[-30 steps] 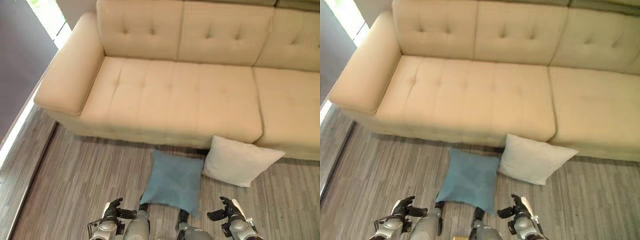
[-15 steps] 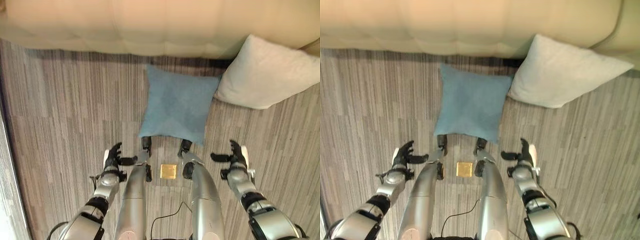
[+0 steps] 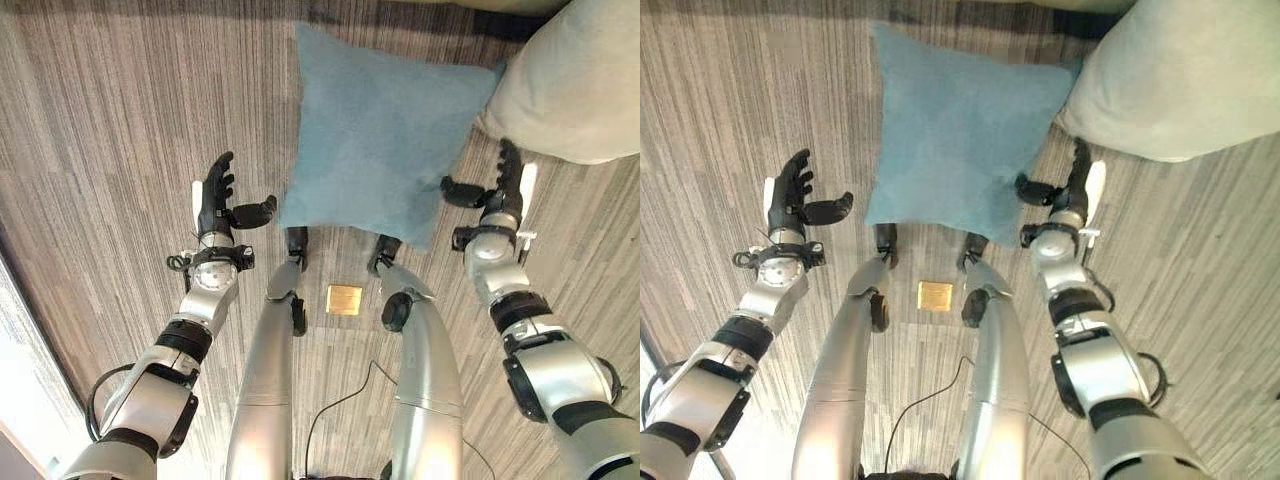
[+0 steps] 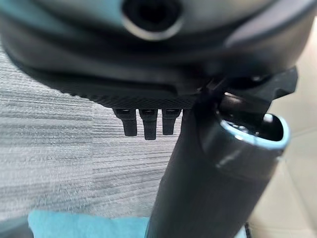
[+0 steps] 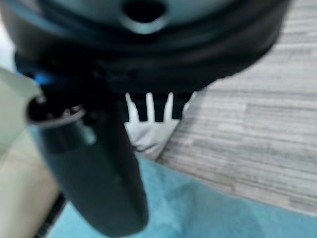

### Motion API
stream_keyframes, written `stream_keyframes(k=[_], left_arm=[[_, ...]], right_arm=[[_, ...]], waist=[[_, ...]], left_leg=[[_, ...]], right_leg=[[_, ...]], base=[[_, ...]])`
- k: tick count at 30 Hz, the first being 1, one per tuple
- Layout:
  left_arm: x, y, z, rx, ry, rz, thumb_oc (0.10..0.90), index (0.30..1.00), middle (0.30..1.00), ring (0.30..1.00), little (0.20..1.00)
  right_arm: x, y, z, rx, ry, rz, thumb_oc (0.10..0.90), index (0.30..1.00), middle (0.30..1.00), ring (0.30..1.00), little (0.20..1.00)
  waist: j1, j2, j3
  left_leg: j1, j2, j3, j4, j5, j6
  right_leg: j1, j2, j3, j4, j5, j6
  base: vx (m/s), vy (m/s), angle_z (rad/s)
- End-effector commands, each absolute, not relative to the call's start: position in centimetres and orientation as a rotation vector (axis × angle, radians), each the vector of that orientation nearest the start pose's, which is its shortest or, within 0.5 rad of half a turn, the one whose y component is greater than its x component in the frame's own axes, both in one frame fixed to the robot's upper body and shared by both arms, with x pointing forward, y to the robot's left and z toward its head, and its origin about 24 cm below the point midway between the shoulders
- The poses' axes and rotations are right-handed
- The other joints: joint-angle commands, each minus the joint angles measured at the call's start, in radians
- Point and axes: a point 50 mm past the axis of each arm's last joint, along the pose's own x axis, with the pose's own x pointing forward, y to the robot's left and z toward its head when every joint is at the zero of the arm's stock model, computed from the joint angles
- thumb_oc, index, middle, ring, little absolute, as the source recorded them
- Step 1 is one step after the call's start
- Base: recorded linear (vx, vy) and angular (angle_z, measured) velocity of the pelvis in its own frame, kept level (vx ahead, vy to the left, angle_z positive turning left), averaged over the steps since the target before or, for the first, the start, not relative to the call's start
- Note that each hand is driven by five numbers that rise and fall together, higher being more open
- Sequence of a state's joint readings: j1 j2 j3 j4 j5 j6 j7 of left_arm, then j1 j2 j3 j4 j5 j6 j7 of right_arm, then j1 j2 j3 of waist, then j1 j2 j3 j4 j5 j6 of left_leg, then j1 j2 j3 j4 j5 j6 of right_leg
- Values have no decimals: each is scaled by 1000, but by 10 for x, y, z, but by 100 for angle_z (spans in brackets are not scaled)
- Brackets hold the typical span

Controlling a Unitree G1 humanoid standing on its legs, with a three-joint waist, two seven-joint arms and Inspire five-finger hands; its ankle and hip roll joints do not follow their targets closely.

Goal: Pick up all the scattered cushions and arrange them neatly on the sofa.

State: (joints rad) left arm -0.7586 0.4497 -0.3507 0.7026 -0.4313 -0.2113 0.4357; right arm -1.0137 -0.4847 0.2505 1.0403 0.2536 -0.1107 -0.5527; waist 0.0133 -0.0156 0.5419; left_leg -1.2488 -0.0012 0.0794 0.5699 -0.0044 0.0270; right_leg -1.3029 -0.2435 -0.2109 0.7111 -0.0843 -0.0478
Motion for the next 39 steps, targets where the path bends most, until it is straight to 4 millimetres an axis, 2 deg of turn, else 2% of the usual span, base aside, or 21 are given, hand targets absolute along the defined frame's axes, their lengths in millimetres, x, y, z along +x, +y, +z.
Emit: stream_keyframes(k=[1,4,5,7,13,16,18,19,20,22,23,24,25,26,29,31,34,35,37,39], left_arm=[[361,203,129,68,-269,318,800,900,900,900,900],[360,199,138,58,-303,305,800,900,900,900,900],[358,195,149,58,-351,287,800,900,900,900,900],[356,192,155,61,-382,268,800,900,900,900,900],[350,185,167,71,-438,225,800,900,900,900,900],[349,180,181,75,-483,200,800,900,900,900,900],[349,176,187,79,-503,180,800,900,900,900,900],[349,176,187,79,-504,181,800,900,900,900,900],[350,172,190,96,-514,160,800,900,900,900,900],[350,166,191,104,-516,134,800,900,900,900,900],[350,163,191,104,-516,124,800,900,900,900,900],[350,163,191,103,-515,124,800,900,900,900,900],[351,160,191,109,-518,113,800,900,900,900,900],[351,159,191,112,-517,109,800,900,900,900,900],[354,161,195,116,-524,130,800,900,900,900,900],[355,163,199,105,-533,146,800,900,900,900,900],[357,164,198,97,-528,161,800,900,900,900,900],[360,166,198,87,-516,183,800,900,900,900,900],[361,165,198,95,-512,183,800,900,900,900,900],[363,165,197,97,-505,182,800,900,900,900,900]], right_arm=[[385,-279,161,-359,-103,-692,800,900,900,900,900],[387,-282,173,-361,-118,-701,800,900,900,900,900],[388,-288,186,-373,-128,-720,800,900,900,900,900],[388,-294,196,-365,-134,-733,800,900,900,900,900],[392,-288,200,-308,-147,-643,800,900,900,900,900],[400,-265,209,-233,-184,-517,800,900,900,900,900],[407,-240,213,-160,-206,-408,800,900,900,900,900],[407,-240,213,-159,-207,-407,800,900,900,900,900],[412,-212,219,-103,-227,-277,800,900,900,900,900],[415,-184,222,-105,-240,-148,800,900,900,900,900],[415,-170,224,-108,-249,-91,656,684,684,684,684],[415,-170,225,-108,-249,-90,458,387,387,387,387],[415,-156,230,-115,-275,-28,458,387,387,387,387],[414,-148,233,-115,-288,6,400,300,300,300,300],[405,-124,249,-96,-391,112,400,300,300,300,300],[401,-118,254,-90,-431,129,400,300,300,300,300],[399,-115,258,-92,-457,131,400,300,300,300,300],[395,-115,268,-93,-520,103,400,300,300,300,300],[394,-117,270,-94,-535,86,400,300,300,300,300],[390,-125,284,-144,-614,26,400,300,300,300,300]], waist=[[5,56,-91],[9,62,-91],[14,70,-86],[17,75,-81],[18,73,-61],[19,75,-43],[23,79,-27],[22,79,-27],[30,88,-23],[36,87,-24],[40,87,-24],[39,88,-24],[43,89,-24],[42,87,-26],[36,76,-37],[30,69,-44],[28,65,-52],[22,54,-78],[21,51,-79],[13,41,-94]], left_leg=[[-72,17,-37,90,-121,-33],[-113,8,-32,127,-134,-31],[-150,1,-29,174,-147,-30],[-191,-5,-24,231,-160,-29],[-276,-3,-19,340,-193,-24],[-320,-2,-18,375,-198,-24],[-321,-1,-16,374,-193,-27],[-321,0,-16,373,-193,-27],[-321,-3,-18,366,-187,-31],[-321,-3,-19,359,-178,-33],[-321,-5,-22,359,-176,-32],[-321,-5,-22,358,-175,-32],[-321,-7,-23,357,-171,-34],[-321,-7,-21,353,-168,-35],[-321,-13,-33,333,-146,-43],[-321,-13,-41,312,-137,-46],[-320,-11,-47,288,-127,-46],[-310,-6,-55,227,-108,-46],[-294,-5,-57,201,-99,-46],[-224,-4,-70,108,-76,-44]], right_leg=[[7,-1,85,62,-159,89],[-41,-5,98,104,-176,85],[-85,-8,116,155,-196,76],[-130,-14,135,211,-215,60],[-216,-20,170,311,-241,45],[-262,-32,185,353,-244,43],[-266,-36,188,358,-239,46],[-266,-35,188,358,-239,47],[-266,-33,187,352,-231,49],[-266,-29,185,347,-224,50],[-266,-27,185,346,-220,52],[-266,-27,185,345,-220,52],[-267,-24,185,345,-213,54],[-266,-24,184,344,-210,55],[-257,-7,177,320,-194,55],[-249,2,165,296,-184,60],[-242,11,154,270,-173,64],[-219,34,129,205,-149,80],[-198,40,120,175,-139,85],[-129,60,103,97,-112,100]], base=[[66,9,7],[55,1,-2],[81,3,2],[103,19,7],[68,8,-4],[52,-60,-4],[10,-10,2],[0,0,0],[-14,-50,0],[-10,-49,0],[0,0,0],[-16,-43,2],[-20,-46,3],[-28,-82,4],[-35,-85,7],[-20,-41,4],[-29,-16,3],[-74,-33,0],[-70,-21,-12],[-93,-15,3]])
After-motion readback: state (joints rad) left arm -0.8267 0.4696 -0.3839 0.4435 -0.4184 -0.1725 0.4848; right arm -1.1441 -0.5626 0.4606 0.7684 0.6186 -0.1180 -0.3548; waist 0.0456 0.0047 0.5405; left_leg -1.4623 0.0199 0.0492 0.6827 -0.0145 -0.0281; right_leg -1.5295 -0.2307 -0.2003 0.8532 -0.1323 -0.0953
